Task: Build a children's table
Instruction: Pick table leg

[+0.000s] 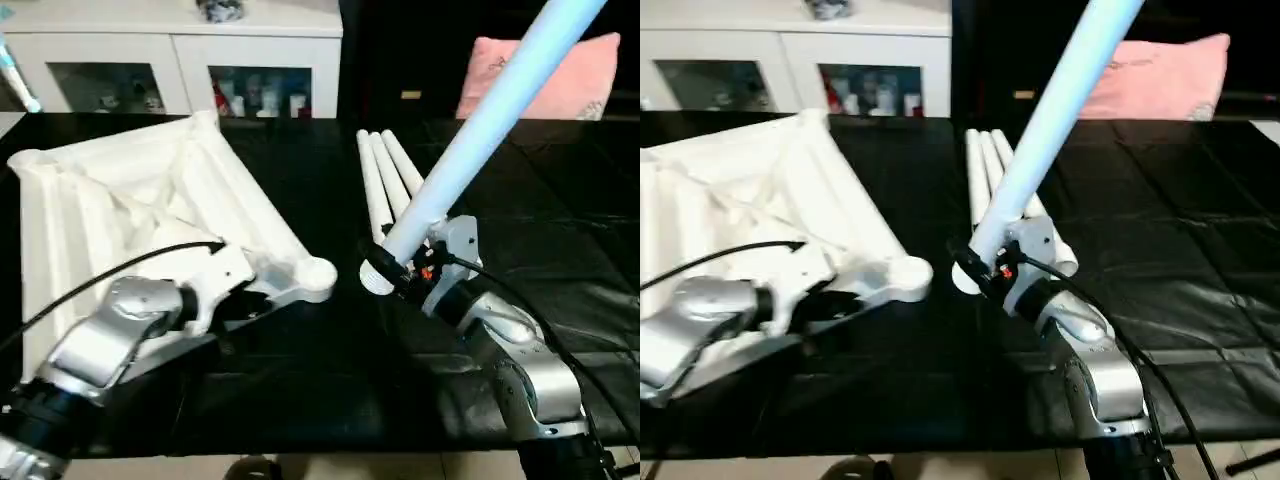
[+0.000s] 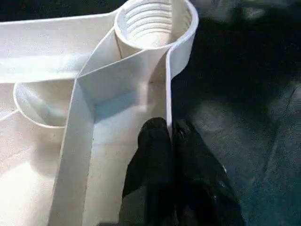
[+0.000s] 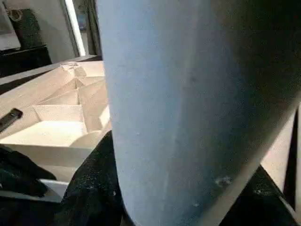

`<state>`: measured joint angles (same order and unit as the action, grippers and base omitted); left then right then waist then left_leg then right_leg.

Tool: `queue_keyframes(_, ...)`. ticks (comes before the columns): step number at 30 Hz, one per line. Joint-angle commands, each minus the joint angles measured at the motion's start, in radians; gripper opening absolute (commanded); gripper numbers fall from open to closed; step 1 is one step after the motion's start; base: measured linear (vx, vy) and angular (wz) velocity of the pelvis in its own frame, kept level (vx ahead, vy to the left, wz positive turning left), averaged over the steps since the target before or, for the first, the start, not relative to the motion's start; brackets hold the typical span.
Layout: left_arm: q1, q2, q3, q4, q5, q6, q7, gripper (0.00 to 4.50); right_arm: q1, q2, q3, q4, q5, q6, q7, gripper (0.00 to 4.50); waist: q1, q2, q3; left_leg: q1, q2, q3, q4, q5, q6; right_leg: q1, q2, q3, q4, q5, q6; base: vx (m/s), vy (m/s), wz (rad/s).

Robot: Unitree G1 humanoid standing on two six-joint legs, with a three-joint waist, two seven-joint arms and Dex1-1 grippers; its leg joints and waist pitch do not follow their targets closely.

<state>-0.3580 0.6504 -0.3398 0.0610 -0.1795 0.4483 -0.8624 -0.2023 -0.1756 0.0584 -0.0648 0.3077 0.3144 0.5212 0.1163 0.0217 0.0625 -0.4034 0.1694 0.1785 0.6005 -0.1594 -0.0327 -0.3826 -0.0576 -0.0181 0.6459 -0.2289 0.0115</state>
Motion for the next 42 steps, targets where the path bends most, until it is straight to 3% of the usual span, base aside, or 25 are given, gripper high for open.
queue_keyframes(1,-0.022,-0.005,-0.009,-0.008,0.006,-0.032,-0.01,0.0,-0.014,-0.004,-0.004,0.003,0.003,-0.01,0.002,1.94,-0.003,0.012,-0.07,0.038,0.052,-0.026,-0.083,-0.287,-0.069,0.016,-0.075,0.038,-0.081,-0.141,-0.176,0.0,0.0,0.0)
queue_keyframes(7,-0.007,0.007,0.014,0.005,0.016,-0.049,-0.04,0.0,-0.013,-0.005,-0.008,0.001,0.005,-0.005,0.001,1.94,-0.004,0.013,-0.07,0.038,0.053,-0.027,-0.083,-0.289,-0.069,0.014,-0.075,0.037,-0.082,-0.149,-0.175,0.0,0.0,0.0)
queue_keyframes(14,0.051,0.082,0.057,-0.075,-0.011,-0.021,-0.076,0.0,-0.016,-0.002,-0.023,-0.009,0.028,0.021,-0.002,1.94,-0.006,0.01,-0.069,0.037,0.052,-0.026,-0.084,-0.283,-0.058,0.014,-0.074,0.037,-0.081,-0.15,-0.181,0.0,0.0,0.0)
queue_keyframes(16,0.074,0.101,0.08,-0.093,-0.024,-0.037,-0.099,0.55,-0.017,0.002,-0.026,-0.008,0.032,0.018,-0.003,1.94,-0.007,0.01,-0.067,0.037,0.052,-0.026,-0.084,-0.288,-0.058,0.012,-0.074,0.037,-0.081,-0.162,-0.18,0.0,0.0,0.0)
queue_keyframes(20,0.083,0.089,0.121,-0.121,-0.07,-0.015,-0.101,0.84,-0.017,0.022,-0.039,-0.011,0.044,0.006,-0.018,1.94,-0.007,0.012,-0.066,0.042,0.054,-0.025,-0.086,-0.317,-0.067,0.007,-0.075,0.038,-0.083,-0.193,-0.186,0.0,0.0,0.0)
queue_keyframes(24,0.096,0.055,0.202,-0.177,-0.176,0.049,-0.09,1.28,-0.018,0.033,-0.037,-0.017,0.041,0.008,-0.035,1.94,-0.007,0.011,-0.065,0.041,0.052,-0.026,-0.087,-0.327,-0.078,0.008,-0.074,0.036,-0.081,-0.2,-0.187,0.0,0.0,0.0)
queue_keyframes(32,0.146,0.006,0.306,-0.223,-0.235,0.065,-0.014,1.87,-0.007,0.076,-0.044,-0.013,0.009,-0.055,-0.092,1.94,-0.017,0.006,-0.066,0.036,0.052,-0.025,-0.087,-0.293,-0.066,0.011,-0.071,0.037,-0.082,-0.177,-0.176,0.0,0.0,0.0)
queue_keyframes(36,0.159,-0.094,0.363,-0.282,-0.271,0.096,0.115,2.15,-0.013,0.13,-0.07,-0.002,0.019,-0.079,-0.162,1.94,-0.016,0.005,-0.065,0.037,0.051,-0.024,-0.085,-0.301,-0.064,0.01,-0.073,0.038,-0.084,-0.193,-0.176,0.0,0.0,0.0)
queue_keyframes(42,0.156,-0.213,0.383,-0.313,-0.278,0.099,0.258,2.6,-0.021,0.174,-0.106,0.001,0.067,-0.087,-0.191,1.94,-0.017,0.0,-0.065,0.035,0.051,-0.026,-0.085,-0.307,-0.063,0.012,-0.072,0.039,-0.09,-0.213,-0.142,0.0,0.0,0.0)
